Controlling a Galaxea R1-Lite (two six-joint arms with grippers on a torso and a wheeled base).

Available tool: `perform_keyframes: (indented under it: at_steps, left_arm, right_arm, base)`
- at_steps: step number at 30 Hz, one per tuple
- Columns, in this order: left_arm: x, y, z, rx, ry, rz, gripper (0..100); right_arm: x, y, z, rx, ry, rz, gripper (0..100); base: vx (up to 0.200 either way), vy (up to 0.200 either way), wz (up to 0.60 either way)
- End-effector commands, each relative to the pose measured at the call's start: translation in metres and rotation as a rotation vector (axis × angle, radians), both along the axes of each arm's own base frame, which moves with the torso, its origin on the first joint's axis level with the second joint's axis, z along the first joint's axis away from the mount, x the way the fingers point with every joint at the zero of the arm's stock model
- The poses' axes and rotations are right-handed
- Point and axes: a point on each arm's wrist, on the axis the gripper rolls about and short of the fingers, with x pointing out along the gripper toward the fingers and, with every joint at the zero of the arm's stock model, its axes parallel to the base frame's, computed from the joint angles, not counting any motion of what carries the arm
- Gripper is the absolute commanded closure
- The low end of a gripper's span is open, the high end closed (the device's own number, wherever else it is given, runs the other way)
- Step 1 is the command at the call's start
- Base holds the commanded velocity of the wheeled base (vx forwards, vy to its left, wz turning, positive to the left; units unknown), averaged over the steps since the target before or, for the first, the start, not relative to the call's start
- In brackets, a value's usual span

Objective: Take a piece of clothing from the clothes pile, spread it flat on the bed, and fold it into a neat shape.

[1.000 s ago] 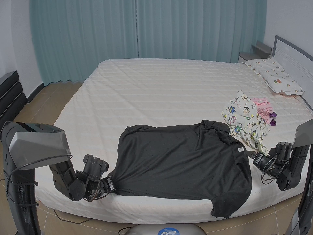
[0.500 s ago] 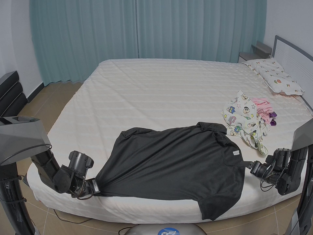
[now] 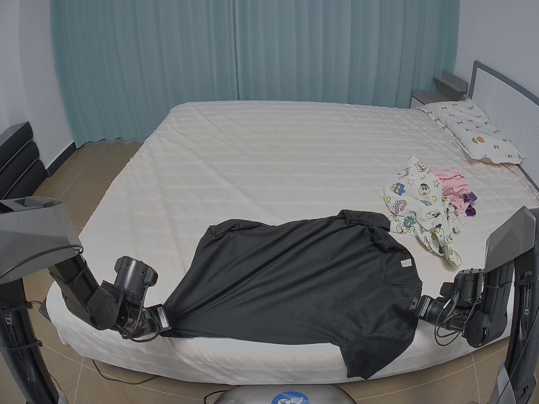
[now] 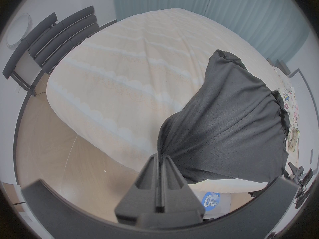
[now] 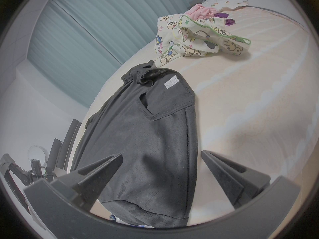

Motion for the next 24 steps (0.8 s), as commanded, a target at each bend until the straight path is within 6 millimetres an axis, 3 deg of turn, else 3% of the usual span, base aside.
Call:
perform_keyframes:
  at_steps: [1,2,12,24]
  left_arm:
    - [0.000,-0.001,0.001,-0.016,-0.002,-0.008,100]
    - [0.000,-0.001,0.001,-0.018,-0.001,-0.010,100]
    - [0.000,-0.001,0.000,-0.023,0.001,-0.012,100]
    - [-0.015,-0.008,-0.001,-0.013,0.101,-0.077,100]
  right_arm:
    - [0.000,0.003,-0.006,-0.002,0.018,0.008,0]
    - [0.001,0.003,-0.006,-0.004,0.018,0.009,100]
    - [0.005,0.008,-0.006,-0.016,-0.003,0.019,100]
    - [0.014,-0.036,0.028,0.031,-0.145,-0.061,100]
  base:
    - [0.000,0.000,0.00]
    - [0.000,0.000,0.00]
    - [0.000,0.000,0.00]
    - [0.000,0.000,0.00]
